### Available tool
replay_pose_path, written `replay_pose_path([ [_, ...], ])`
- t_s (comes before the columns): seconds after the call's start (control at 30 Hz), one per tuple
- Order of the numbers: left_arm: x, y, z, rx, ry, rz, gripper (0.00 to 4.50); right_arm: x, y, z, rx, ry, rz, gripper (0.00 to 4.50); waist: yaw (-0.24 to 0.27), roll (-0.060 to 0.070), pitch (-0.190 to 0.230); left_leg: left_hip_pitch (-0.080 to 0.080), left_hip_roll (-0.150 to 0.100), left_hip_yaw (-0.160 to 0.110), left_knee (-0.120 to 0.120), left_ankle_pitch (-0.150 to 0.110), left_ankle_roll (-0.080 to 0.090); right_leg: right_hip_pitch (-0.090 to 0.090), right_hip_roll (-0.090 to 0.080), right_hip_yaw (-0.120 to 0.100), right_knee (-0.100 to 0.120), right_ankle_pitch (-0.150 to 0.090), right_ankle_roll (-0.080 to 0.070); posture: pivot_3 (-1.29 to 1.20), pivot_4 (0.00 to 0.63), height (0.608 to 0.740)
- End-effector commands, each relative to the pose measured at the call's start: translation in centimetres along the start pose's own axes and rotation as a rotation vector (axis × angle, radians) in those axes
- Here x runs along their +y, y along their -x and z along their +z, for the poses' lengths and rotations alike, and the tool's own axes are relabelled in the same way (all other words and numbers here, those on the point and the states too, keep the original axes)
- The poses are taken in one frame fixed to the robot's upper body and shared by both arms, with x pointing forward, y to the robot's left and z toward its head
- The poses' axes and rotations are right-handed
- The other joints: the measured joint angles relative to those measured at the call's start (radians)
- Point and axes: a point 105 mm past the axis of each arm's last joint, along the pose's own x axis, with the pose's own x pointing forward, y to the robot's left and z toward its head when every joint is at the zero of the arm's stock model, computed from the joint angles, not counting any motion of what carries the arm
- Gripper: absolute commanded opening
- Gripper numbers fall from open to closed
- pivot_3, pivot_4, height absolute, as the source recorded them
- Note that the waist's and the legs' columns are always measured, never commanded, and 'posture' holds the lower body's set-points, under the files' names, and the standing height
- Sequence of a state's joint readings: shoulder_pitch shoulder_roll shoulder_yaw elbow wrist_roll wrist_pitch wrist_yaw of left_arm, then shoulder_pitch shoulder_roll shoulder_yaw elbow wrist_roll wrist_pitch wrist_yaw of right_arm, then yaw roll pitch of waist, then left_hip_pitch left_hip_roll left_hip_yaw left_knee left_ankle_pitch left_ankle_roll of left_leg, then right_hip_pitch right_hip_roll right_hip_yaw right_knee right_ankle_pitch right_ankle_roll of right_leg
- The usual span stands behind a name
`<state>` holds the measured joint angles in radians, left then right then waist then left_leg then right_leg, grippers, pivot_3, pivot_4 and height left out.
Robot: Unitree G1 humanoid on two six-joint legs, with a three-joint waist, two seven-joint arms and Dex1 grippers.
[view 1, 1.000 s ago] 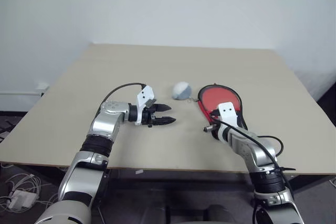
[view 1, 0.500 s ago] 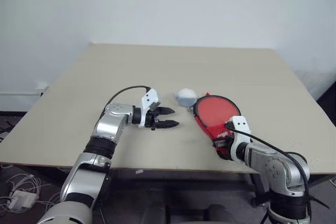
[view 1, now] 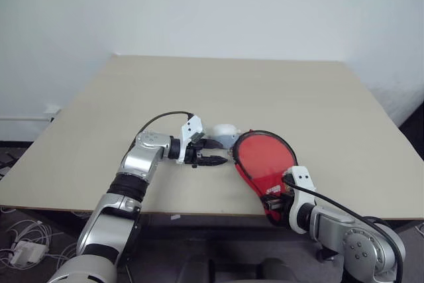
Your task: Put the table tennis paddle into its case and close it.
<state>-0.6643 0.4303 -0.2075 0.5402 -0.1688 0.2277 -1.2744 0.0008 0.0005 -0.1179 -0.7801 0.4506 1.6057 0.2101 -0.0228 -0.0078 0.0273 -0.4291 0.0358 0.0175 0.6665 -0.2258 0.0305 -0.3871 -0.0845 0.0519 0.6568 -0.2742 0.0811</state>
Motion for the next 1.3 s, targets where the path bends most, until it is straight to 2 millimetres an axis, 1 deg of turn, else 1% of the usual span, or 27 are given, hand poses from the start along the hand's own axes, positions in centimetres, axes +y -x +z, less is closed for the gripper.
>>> replay_pose_path([
  [0.03, 0.1, 0.2, 1.5, -0.016, -0.050, -0.004, 3.09, 0.8, 0.1, 0.7, -0.027, 0.030, 0.035, 0.70, 0.000, 0.000, 0.000, 0.000, 0.000, 0.000, 0.000, 0.000, 0.000, 0.000, 0.000, 0.000, 0.000, 0.000, 0.000, 0.00, 0.000, 0.728],
  [0.1, 0.2, 0.3, 1.4, -0.015, -0.050, -0.003, 3.09, 0.5, 0.3, 0.8, -0.033, 0.034, 0.022, 1.37, 0.000, 0.000, 0.000, 0.000, 0.000, 0.000, 0.000, 0.000, 0.000, 0.000, 0.000, 0.000, 0.000, 0.000, 0.000, 0.00, 0.000, 0.728],
  [0.23, 0.5, 0.7, 1.3, -0.007, -0.048, 0.011, 3.09, 1.1, 1.8, 2.1, -0.086, 0.132, 0.093, 2.89, 0.001, 0.000, 0.000, 0.000, 0.000, 0.000, 0.000, 0.000, 0.000, 0.000, 0.000, 0.000, 0.000, 0.000, 0.000, 0.00, 0.000, 0.728],
  [0.3, 0.5, 0.8, 1.5, -0.012, -0.045, 0.012, 3.09, 0.7, 3.3, 3.6, -0.146, 0.220, 0.115, 3.55, 0.001, 0.000, 0.000, 0.000, 0.000, 0.000, 0.001, 0.000, 0.000, 0.000, -0.001, 0.000, 0.000, 0.000, 0.000, 0.00, 0.000, 0.728],
  [0.33, 0.5, 0.8, 1.7, -0.016, -0.042, 0.012, 3.09, 0.8, 4.1, 4.5, -0.183, 0.263, 0.136, 3.96, 0.001, 0.000, 0.001, 0.000, 0.000, 0.000, 0.001, 0.000, 0.000, 0.000, -0.001, 0.000, -0.001, 0.000, 0.000, 0.00, 0.000, 0.728],
  [0.37, 0.6, 0.9, 1.8, -0.020, -0.038, 0.011, 3.09, 1.1, 5.0, 5.3, -0.221, 0.307, 0.173, 4.28, 0.001, 0.000, 0.001, 0.000, 0.000, 0.000, 0.001, 0.000, 0.000, 0.000, -0.001, 0.000, -0.001, 0.000, 0.000, 0.00, 0.000, 0.728],
  [0.4, 0.6, 1.0, 1.9, -0.024, -0.035, 0.011, 3.09, 1.6, 6.0, 6.3, -0.274, 0.356, 0.217, 4.28, 0.001, 0.000, 0.001, 0.000, 0.000, 0.000, 0.001, 0.000, 0.000, 0.001, -0.001, 0.000, -0.001, 0.000, 0.000, 0.00, 0.000, 0.728],
  [0.47, 0.8, 1.1, 2.3, -0.036, -0.027, 0.020, 3.09, 2.5, 7.3, 7.7, -0.348, 0.414, 0.287, 4.28, 0.000, -0.001, 0.001, 0.000, 0.000, 0.000, 0.001, 0.000, 0.000, 0.001, 0.000, 0.000, 0.000, 0.000, 0.000, 0.00, 0.000, 0.728],
  [0.53, 1.3, 1.1, 3.0, -0.065, -0.013, 0.035, 3.09, 2.6, 7.8, 9.0, -0.411, 0.440, 0.303, 4.28, 0.000, -0.001, 0.001, 0.000, 0.000, -0.001, 0.000, 0.000, 0.000, 0.001, 0.001, 0.000, 0.000, 0.000, 0.000, 0.00, 0.000, 0.728],
  [0.6, 1.8, 0.8, 4.3, -0.130, 0.031, 0.052, 3.09, 1.3, 6.7, 10.4, -0.452, 0.412, 0.239, 4.28, 0.001, -0.002, 0.001, 0.000, 0.000, 0.000, 0.001, 0.000, 0.000, 0.001, 0.000, 0.000, -0.001, 0.000, 0.000, 0.00, 0.000, 0.728],
  [0.7, 3.0, 0.2, 6.1, -0.208, 0.083, 0.108, 3.09, -0.9, 4.1, 11.8, -0.503, 0.376, 0.131, 4.28, 0.002, -0.003, 0.001, 0.000, 0.000, 0.000, 0.002, 0.000, 0.000, 0.001, 0.000, 0.000, -0.001, 0.000, 0.000, 0.00, 0.000, 0.728],
  [0.77, 3.9, -0.3, 7.3, -0.243, 0.099, 0.160, 3.09, -1.1, 2.6, 12.2, -0.552, 0.397, 0.112, 4.28, 0.001, -0.003, 0.002, 0.000, -0.001, 0.000, 0.002, 0.000, 0.000, 0.001, 0.000, 0.000, -0.001, 0.000, 0.000, 0.00, 0.000, 0.728],
  [0.83, 4.4, -0.7, 8.7, -0.278, 0.122, 0.177, 3.09, -1.4, 0.9, 11.8, -0.559, 0.409, 0.104, 4.28, 0.001, -0.003, 0.002, -0.001, -0.001, 0.000, 0.001, 0.000, 0.000, 0.001, 0.000, 0.000, -0.001, 0.000, 0.000, 0.00, 0.000, 0.728],
  [0.9, 4.9, -1.0, 9.5, -0.284, 0.109, 0.197, 3.09, -2.5, -0.9, 11.6, -0.543, 0.379, 0.066, 4.28, 0.000, -0.003, 0.002, -0.001, -0.001, 0.000, 0.001, 0.000, 0.000, 0.001, 0.000, 0.000, -0.001, 0.000, 0.000, 0.00, 0.000, 0.728],
  [0.93, 5.2, -1.1, 9.5, -0.264, 0.094, 0.218, 3.09, -2.8, -1.8, 11.3, -0.531, 0.364, 0.057, 4.28, 0.000, -0.003, 0.002, -0.001, -0.001, 0.000, 0.001, 0.000, 0.000, 0.001, 0.000, 0.001, 0.000, 0.000, 0.000, 0.00, 0.000, 0.728],
  [1.0, 5.8, -1.1, 9.3, -0.241, 0.078, 0.247, 3.09, -3.1, -2.9, 11.0, -0.518, 0.353, 0.051, 4.28, -0.001, -0.002, 0.002, 0.000, -0.001, 0.000, 0.001, 0.000, 0.000, 0.000, 0.000, 0.001, 0.000, 0.000, 0.000, 0.00, 0.000, 0.728],
  [1.1, 7.2, -0.6, 9.1, -0.249, 0.100, 0.333, 3.09, -3.6, -4.5, 10.0, -0.477, 0.356, 0.034, 4.28, 0.000, -0.002, 0.002, 0.000, -0.001, 0.001, 0.001, 0.000, 0.000, 0.000, 0.000, 0.001, 0.000, 0.000, 0.000, 0.00, 0.000, 0.728],
  [1.17, 7.9, -0.5, 8.3, -0.209, 0.088, 0.391, 3.09, -3.9, -5.1, 9.7, -0.458, 0.356, 0.021, 4.28, 0.000, -0.002, 0.002, 0.000, -0.001, 0.001, 0.001, 0.000, 0.000, 0.000, 0.000, 0.001, 0.000, 0.000, 0.000, 0.00, 0.000, 0.728],
  [1.23, 8.2, -0.4, 7.2, -0.165, 0.100, 0.406, 3.09, -4.3, -5.8, 9.2, -0.427, 0.336, 0.007, 4.28, 0.000, -0.002, 0.003, 0.000, -0.001, 0.000, 0.001, 0.000, 0.000, 0.000, 0.000, 0.001, 0.000, 0.000, 0.000, 0.00, 0.000, 0.728],
  [1.3, 8.3, -0.3, 5.5, -0.110, 0.146, 0.411, 3.09, -4.6, -6.2, 8.6, -0.396, 0.332, -0.002, 4.28, 0.001, -0.002, 0.002, -0.001, -0.001, 0.001, 0.001, 0.000, 0.000, 0.000, 0.000, 0.001, 0.000, 0.000, 0.000, 0.00, 0.000, 0.728],
])
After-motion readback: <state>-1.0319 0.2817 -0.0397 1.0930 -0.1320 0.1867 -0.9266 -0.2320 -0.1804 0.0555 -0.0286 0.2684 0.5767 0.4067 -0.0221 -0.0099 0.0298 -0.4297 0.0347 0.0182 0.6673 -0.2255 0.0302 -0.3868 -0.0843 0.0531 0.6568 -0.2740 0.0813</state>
